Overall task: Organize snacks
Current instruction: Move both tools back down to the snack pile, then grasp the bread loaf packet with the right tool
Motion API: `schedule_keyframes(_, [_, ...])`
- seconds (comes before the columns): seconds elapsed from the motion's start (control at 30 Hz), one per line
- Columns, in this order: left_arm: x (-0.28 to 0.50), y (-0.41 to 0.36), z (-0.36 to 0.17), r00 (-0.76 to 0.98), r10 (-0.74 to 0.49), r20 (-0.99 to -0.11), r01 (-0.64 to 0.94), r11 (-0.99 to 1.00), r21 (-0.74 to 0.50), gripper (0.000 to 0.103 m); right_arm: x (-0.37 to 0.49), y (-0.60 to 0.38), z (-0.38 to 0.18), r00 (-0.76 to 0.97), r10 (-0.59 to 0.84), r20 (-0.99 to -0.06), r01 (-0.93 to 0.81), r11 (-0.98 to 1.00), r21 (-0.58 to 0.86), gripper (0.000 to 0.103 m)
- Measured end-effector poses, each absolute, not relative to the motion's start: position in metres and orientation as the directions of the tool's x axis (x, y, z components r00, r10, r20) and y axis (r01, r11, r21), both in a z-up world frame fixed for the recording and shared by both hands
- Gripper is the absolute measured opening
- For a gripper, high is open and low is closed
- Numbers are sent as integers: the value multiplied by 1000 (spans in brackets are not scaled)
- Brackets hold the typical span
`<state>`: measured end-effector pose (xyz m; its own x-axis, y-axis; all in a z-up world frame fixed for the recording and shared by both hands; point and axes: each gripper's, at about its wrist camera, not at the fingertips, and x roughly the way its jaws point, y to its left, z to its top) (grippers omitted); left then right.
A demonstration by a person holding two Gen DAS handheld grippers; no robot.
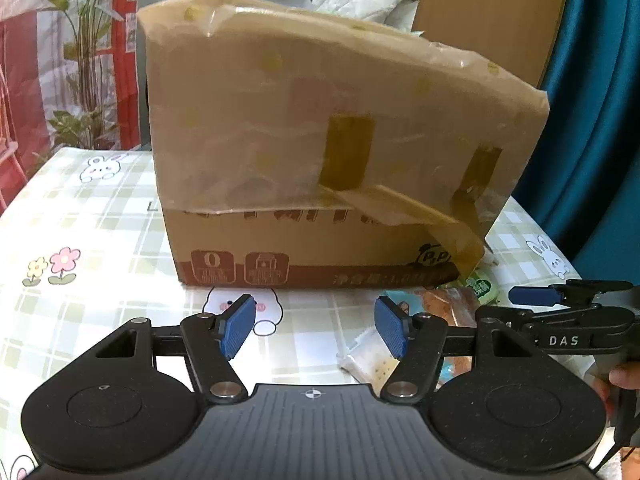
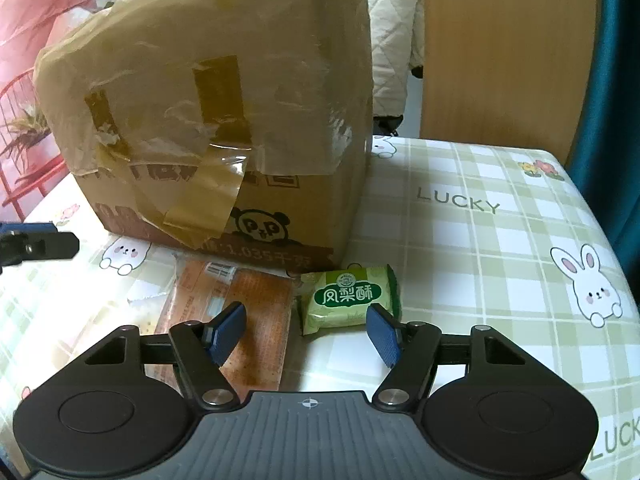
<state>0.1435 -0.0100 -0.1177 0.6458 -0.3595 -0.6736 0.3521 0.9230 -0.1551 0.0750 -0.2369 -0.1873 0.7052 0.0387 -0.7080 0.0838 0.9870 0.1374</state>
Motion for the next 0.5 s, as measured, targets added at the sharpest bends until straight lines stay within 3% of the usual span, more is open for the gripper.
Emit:
schedule_keyframes(0.23, [145,-10,-126,628,-362,-689,350,922,-166,68,70,-236,-185,716,103,-690,52,978,200,65])
schedule_keyframes(0.43, [144,-11,-129,622,-368,-691,352,920,-172,68,76,-234,-193,706,208,-677,52,938,343,92])
schedule_keyframes(0.5, [144,-12,-131,618,-368,-694,352,920,-174,68,81,-229,-197,695,214,-686,57,936,348,94])
